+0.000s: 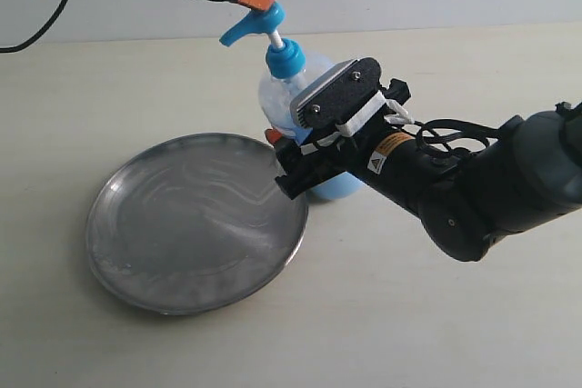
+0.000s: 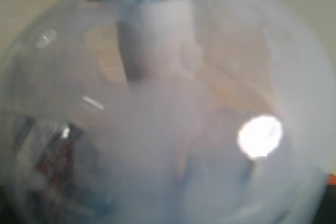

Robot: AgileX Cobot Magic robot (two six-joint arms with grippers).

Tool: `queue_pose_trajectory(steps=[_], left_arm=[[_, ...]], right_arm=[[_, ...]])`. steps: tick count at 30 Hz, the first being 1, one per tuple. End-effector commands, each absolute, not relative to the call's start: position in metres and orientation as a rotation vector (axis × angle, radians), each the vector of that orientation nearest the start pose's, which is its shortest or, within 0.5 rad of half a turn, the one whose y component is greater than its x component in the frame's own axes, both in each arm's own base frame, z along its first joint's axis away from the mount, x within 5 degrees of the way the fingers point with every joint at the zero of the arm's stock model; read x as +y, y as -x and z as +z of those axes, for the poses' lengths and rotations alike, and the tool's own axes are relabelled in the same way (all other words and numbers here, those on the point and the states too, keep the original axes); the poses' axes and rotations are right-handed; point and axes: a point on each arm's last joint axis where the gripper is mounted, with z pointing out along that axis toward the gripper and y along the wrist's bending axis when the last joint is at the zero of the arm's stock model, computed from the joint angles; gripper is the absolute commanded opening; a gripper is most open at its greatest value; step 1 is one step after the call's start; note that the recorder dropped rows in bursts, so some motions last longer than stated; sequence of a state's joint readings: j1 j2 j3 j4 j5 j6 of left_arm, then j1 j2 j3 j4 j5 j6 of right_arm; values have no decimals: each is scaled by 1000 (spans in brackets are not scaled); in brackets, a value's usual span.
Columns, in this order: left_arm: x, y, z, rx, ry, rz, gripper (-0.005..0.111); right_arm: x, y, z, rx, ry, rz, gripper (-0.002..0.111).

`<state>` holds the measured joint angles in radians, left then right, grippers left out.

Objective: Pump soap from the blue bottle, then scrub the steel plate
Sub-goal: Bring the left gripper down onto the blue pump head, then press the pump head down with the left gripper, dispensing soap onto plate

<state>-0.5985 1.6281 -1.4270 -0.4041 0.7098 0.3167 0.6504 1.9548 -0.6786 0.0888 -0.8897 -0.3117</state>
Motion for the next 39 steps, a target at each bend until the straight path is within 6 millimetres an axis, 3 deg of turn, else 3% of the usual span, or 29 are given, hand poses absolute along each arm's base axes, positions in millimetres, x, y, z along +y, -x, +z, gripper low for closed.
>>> queue_pose_trajectory(steps=[1,27,39], left_arm=[[-230,-291,335,2247,-818,-610,0],[-228,-288,331,2295,-859,-593,0],[-232,-292,317,2355,-866,-599,0]], right_arm=[[205,-277,127,1662,779,219,0],[205,-277,127,1661,777,223,0],[205,-277,127,1661,777,223,0]])
